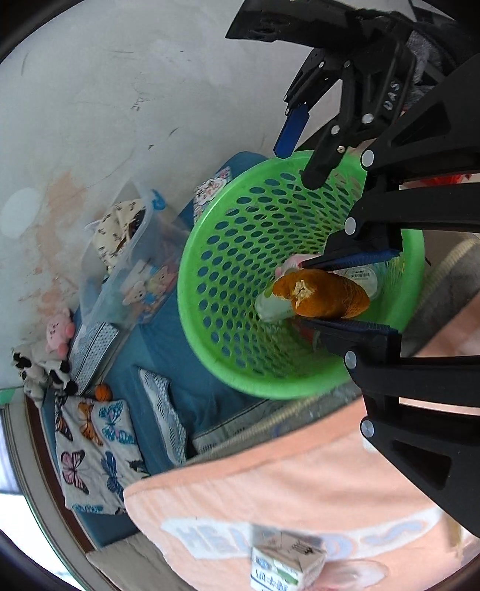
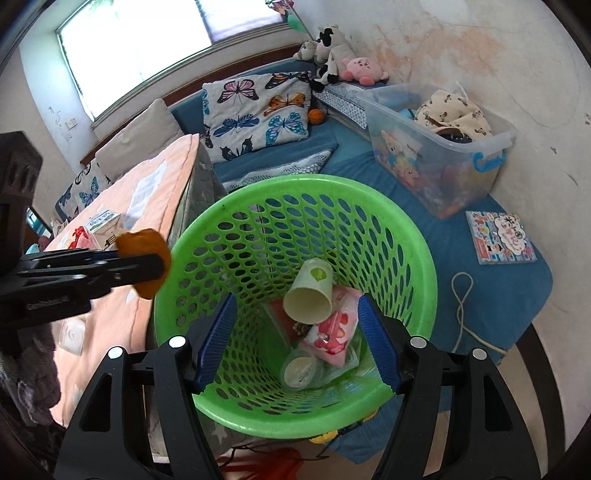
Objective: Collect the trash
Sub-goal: 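Open the left tool to drop the orange peel into the basket, then reach the left tool to the tall clear plastic container and grasp it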
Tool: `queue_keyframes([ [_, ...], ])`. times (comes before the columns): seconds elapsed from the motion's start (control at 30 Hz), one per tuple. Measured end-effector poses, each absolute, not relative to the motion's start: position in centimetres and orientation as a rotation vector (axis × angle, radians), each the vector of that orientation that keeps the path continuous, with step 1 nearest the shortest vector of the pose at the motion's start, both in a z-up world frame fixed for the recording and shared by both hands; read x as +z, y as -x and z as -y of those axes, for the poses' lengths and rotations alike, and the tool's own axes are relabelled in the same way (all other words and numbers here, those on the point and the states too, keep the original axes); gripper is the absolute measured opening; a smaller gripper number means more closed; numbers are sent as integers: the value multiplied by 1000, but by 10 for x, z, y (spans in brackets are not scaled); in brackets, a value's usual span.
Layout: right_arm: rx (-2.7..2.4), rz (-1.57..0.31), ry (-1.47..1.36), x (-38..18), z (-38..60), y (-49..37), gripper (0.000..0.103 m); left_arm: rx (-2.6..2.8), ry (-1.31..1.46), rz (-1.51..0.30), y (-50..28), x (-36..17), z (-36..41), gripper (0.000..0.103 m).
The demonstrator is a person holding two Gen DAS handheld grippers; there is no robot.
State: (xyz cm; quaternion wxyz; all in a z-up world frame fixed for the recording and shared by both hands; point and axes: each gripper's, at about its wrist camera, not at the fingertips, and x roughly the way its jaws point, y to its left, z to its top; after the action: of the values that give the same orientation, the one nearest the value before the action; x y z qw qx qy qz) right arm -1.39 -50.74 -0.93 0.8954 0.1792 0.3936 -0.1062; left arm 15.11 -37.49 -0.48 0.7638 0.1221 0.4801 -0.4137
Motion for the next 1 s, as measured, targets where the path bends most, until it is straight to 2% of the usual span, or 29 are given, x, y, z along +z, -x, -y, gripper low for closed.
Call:
queue_keyframes([
  [0.07,-217,-819,-375,-11,507,16,68,-903,-271,-1048,-150,-9,380,32],
  [0.1,-217,-821,-375,-12,507,16,68,-906,-270,-1046,-149,-10,382,40],
  [0.17,-214,-824,-376,-13,507,17,68,-909,-270,-1036,-149,-10,382,44],
  [0.23,-213,-826,-377,-15,507,18,68,-906,-272,-1032,-148,-10,379,55],
  [0.5,-181,-818,-371,-13,497,18,68,-862,-316,-976,-142,3,325,56],
  [0.8,-128,-814,-338,-3,471,5,69,-773,-330,-944,-144,9,239,72],
  [1.0,-94,-821,-303,5,446,-9,69,-715,-396,-940,-147,0,179,76],
])
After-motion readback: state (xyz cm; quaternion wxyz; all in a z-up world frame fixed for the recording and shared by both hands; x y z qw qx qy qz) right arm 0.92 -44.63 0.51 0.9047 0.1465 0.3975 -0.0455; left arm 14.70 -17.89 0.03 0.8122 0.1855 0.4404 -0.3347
